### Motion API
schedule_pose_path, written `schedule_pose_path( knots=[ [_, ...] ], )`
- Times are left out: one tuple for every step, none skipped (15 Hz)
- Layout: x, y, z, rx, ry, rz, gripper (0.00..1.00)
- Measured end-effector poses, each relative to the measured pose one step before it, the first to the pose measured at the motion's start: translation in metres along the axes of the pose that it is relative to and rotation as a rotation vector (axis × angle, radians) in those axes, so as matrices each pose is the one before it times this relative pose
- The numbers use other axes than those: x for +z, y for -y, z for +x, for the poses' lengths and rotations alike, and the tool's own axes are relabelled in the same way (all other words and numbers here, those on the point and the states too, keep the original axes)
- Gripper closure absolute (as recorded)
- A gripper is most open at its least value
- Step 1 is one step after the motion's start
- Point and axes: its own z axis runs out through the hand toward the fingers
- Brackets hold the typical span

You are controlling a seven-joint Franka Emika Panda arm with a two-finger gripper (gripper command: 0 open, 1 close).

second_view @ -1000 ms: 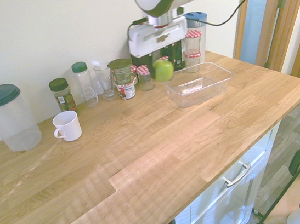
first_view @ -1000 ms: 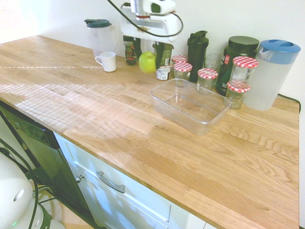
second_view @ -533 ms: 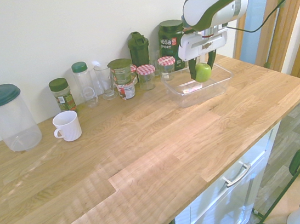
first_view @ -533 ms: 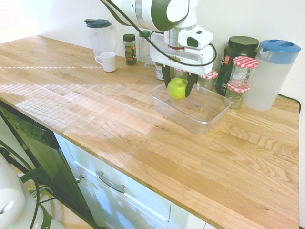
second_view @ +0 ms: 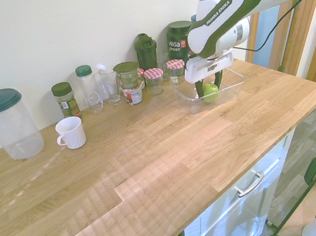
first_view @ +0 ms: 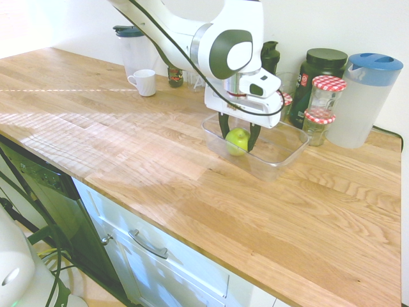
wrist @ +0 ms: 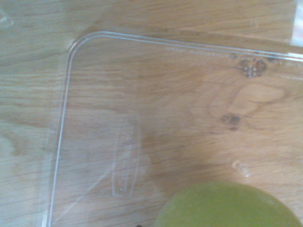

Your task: Put the apple into the container

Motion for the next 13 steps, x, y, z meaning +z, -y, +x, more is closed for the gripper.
schedule_pose_path(
  knots=[
    [-0.00058, 0.00259, -0.0016, -0.00077, -0.00304, -0.00078, 0.0],
    [-0.00075, 0.00322, -0.00193, -0.00181, -0.00296, 0.00093, 0.0],
    [-0.00086, 0.00278, -0.00147, -0.00083, -0.00361, 0.00065, 0.0],
    [-0.00316, 0.00347, -0.00111, -0.00359, -0.00533, 0.00457, 0.0],
    [-0.00847, 0.00491, -0.00238, -0.00743, -0.00367, 0.01427, 0.0],
    [-0.0165, 0.00711, -0.0081, -0.02169, -0.00735, 0.01599, 0.0],
    [-0.02401, 0.01059, -0.01388, -0.0381, -0.01711, 0.01439, 0.0],
    [-0.02896, 0.01248, -0.01852, -0.04368, -0.02921, 0.01418, 0.0],
    [-0.02961, 0.01319, -0.02453, -0.03857, -0.02656, 0.01155, 0.0],
    [-0.02304, 0.01145, -0.02591, -0.03277, -0.01091, 0.007, 0.0],
    [-0.0172, 0.01172, -0.02795, -0.02822, 0.00402, 0.00364, 0.0],
    [-0.00922, 0.01346, -0.03035, -0.02252, 0.03504, 0.00821, 0.0],
    [0.00048, 0.01332, -0.02617, -0.00959, 0.03909, 0.00243, 0.0]
  ],
)
